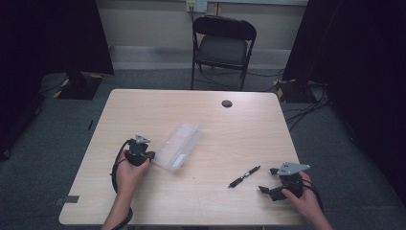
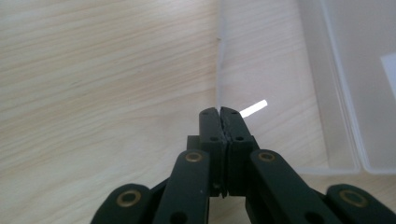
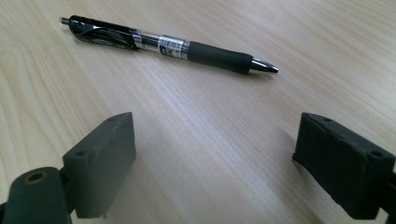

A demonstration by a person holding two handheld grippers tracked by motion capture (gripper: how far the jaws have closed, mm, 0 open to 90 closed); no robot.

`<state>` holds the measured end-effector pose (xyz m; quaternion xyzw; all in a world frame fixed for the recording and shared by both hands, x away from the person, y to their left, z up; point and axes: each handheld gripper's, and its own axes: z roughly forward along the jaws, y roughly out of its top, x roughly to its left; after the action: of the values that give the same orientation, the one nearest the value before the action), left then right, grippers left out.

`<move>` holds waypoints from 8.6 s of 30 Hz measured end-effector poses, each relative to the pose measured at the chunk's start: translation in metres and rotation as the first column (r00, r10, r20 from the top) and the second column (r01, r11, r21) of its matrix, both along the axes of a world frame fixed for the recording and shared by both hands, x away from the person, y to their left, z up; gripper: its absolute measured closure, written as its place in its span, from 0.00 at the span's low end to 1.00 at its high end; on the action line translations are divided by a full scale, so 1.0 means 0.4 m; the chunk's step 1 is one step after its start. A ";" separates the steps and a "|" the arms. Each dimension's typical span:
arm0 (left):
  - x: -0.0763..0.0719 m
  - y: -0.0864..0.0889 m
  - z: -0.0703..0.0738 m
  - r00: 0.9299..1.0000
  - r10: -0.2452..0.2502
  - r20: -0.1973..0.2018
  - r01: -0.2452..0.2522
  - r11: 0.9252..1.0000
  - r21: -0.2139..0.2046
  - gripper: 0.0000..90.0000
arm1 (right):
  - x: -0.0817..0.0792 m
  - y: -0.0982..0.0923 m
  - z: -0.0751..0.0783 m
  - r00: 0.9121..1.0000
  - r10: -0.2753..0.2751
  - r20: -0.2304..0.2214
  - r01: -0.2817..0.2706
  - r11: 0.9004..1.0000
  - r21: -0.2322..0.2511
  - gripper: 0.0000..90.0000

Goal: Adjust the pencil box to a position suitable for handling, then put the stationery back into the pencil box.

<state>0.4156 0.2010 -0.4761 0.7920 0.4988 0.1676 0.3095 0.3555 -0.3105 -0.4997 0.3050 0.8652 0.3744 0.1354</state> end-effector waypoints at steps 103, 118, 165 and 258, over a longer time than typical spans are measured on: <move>-0.101 -0.096 -0.029 0.959 -0.276 0.060 0.280 0.958 -0.066 0.27 | 0.006 -0.004 0.008 1.000 0.013 0.021 -0.012 1.000 -0.019 0.18; -0.132 -0.094 -0.063 0.938 -0.328 0.113 0.333 0.943 -0.022 0.16 | 0.060 0.053 0.037 0.993 0.104 0.055 -0.103 0.994 -0.026 0.20; -0.085 -0.149 -0.030 0.945 -0.299 0.137 0.311 0.947 -0.082 0.21 | 0.061 0.193 0.027 0.920 0.388 -0.051 -0.388 0.922 -0.002 0.88; -0.170 -0.144 -0.005 0.925 -0.369 0.088 0.379 0.900 -0.213 0.60 | 0.010 0.354 0.025 0.874 0.481 -0.075 -0.479 0.877 0.045 0.91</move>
<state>0.3475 0.1435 -0.4782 0.8285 0.3462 0.0651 0.4353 0.3594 -0.1691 -0.4898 0.0980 0.9138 0.3942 -0.0018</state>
